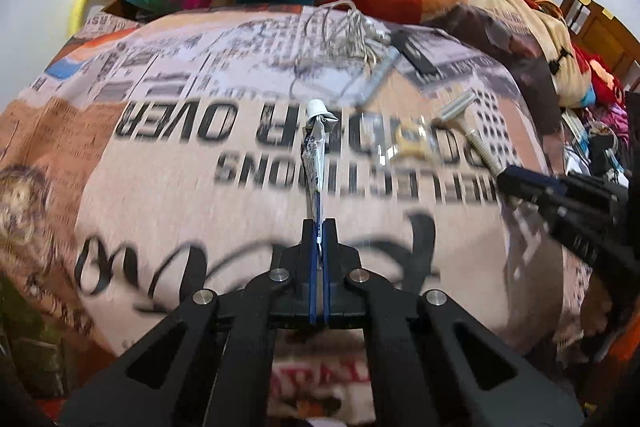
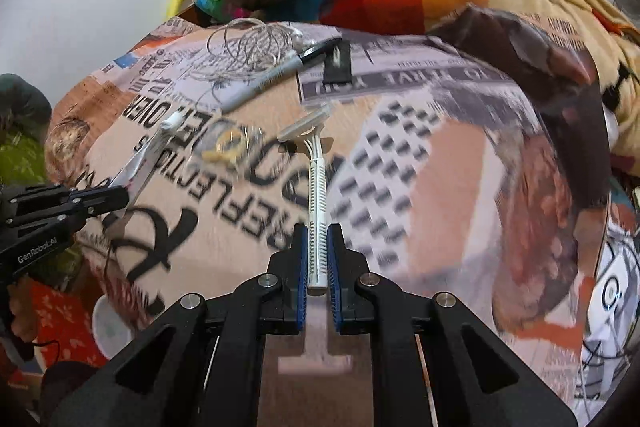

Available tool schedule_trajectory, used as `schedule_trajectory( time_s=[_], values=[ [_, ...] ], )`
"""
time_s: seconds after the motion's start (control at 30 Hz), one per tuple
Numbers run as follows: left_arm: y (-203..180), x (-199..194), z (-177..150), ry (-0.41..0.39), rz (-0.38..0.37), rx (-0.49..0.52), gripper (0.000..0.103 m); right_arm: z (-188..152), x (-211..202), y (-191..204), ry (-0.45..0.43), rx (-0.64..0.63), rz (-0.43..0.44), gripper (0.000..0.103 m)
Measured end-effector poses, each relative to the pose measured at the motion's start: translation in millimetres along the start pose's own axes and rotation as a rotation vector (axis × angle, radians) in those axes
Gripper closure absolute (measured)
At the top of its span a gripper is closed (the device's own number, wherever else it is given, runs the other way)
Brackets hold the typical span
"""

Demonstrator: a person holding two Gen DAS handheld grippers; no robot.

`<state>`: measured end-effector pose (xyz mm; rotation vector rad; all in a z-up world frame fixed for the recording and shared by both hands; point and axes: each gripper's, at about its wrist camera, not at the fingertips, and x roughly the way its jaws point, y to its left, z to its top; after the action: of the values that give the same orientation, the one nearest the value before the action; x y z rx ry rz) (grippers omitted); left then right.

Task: Collect trash
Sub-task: 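Grasp the white toothpaste tube with the left tool while the right tool grasps the white razor, then carry the toothpaste tube and razor in both tools over the white bin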

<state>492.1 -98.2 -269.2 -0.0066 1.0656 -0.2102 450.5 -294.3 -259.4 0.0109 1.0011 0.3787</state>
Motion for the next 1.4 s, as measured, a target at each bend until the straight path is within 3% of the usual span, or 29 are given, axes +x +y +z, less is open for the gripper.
schedule_trajectory(
  time_s=[0.13, 0.37, 0.77, 1.03, 1.4],
  values=[
    [1.7, -3.7, -14.9, 0.025, -0.007, -0.007, 0.102, -4.8, -4.4, -2.6, 0.013, -0.012, -0.004, 0.094],
    [5.2, 2.5, -13.5, 0.013, 0.007, -0.031, 0.102, 12.2, 7.6, -5.0, 0.024, -0.006, 0.004, 0.094],
    [5.1, 13.7, 2.9, -0.035, -0.008, -0.041, 0.102, 21.1, 22.6, 16.9, -0.037, -0.140, -0.098, 0.094],
    [11.8, 14.3, 7.6, -0.058, -0.006, -0.089, 0.102, 24.1, 15.2, 12.4, -0.043, -0.051, -0.083, 0.094],
    [20.5, -45.7, 4.6, -0.140, -0.023, -0.128, 0.102, 39.0, -43.1, 30.0, -0.140, -0.019, -0.039, 0.094]
  ],
)
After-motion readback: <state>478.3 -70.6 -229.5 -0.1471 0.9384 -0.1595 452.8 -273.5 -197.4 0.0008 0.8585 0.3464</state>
